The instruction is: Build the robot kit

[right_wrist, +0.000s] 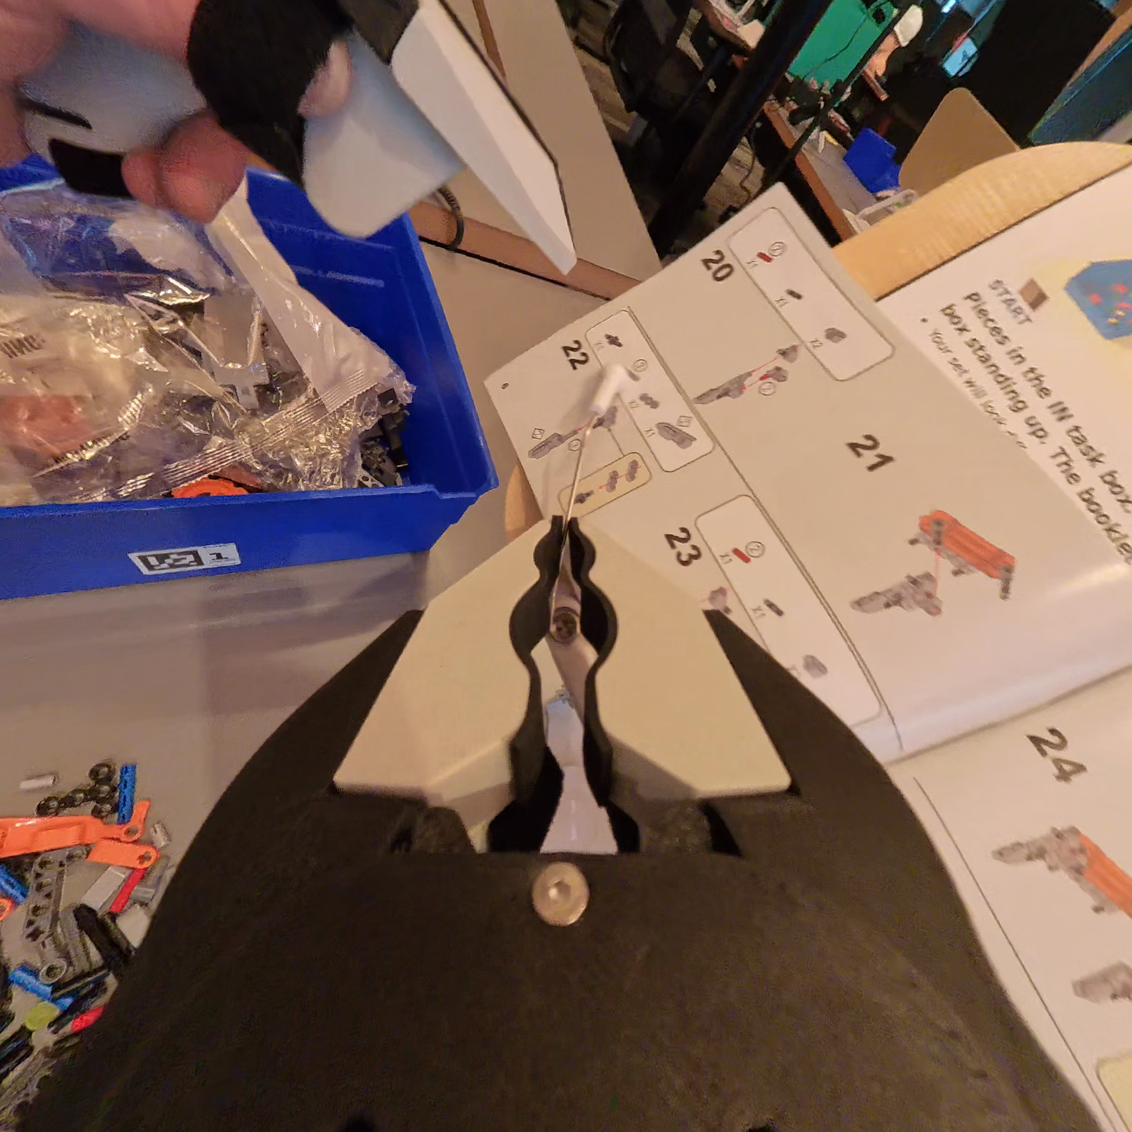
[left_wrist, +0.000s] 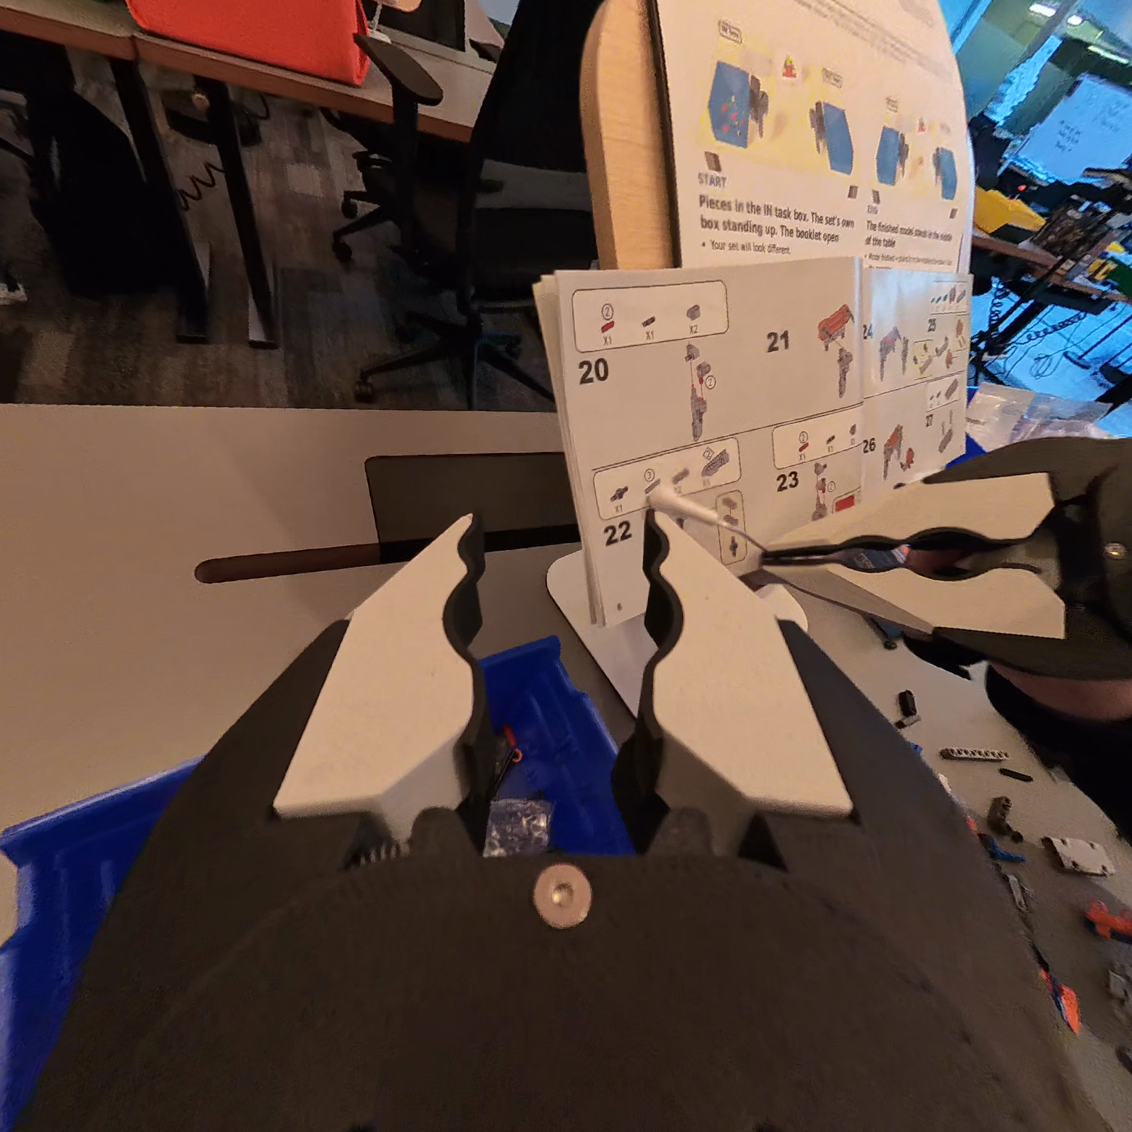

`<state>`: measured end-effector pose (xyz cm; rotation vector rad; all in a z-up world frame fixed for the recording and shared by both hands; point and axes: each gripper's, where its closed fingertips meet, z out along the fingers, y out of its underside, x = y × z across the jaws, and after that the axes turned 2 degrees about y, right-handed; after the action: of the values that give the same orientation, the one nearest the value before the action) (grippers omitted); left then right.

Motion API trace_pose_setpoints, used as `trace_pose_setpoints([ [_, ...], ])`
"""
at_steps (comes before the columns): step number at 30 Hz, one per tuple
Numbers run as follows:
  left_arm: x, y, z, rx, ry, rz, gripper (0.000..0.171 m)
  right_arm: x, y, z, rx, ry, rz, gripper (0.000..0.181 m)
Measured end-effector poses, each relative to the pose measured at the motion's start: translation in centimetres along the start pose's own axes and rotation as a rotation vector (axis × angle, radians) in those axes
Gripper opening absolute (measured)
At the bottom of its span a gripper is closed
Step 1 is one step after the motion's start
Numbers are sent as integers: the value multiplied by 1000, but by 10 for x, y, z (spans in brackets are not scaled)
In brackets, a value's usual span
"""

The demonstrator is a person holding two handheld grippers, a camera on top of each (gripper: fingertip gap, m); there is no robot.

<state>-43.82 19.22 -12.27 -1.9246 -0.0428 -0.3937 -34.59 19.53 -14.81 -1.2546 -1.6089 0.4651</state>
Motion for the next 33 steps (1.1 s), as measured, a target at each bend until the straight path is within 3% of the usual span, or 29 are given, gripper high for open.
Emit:
trace_pose_setpoints([
  [6,-9,14,-4,-51,99,-69,50,-15,7,3,-47,-64,-89,0],
  [11,-15,16,-7,-51,91,-62,49,-21,12,1,-79,-102,-133,2],
  [16,-17,22,0,-56,119,-96,49,-29,8,-1,-88,-156,-131,38],
  [20,-11,26,13,-54,168,-117,49,-36,2,-11,-87,-226,-140,38],
  [25,-8,33,30,-64,200,-146,50,-17,-18,-21,-7,-189,-90,40],
  [28,-3,31,35,-27,250,-181,47,8,-21,-17,-15,-65,-77,49],
  [33,9,24,35,41,359,-211,16,27,-11,1,-85,39,-73,60],
])
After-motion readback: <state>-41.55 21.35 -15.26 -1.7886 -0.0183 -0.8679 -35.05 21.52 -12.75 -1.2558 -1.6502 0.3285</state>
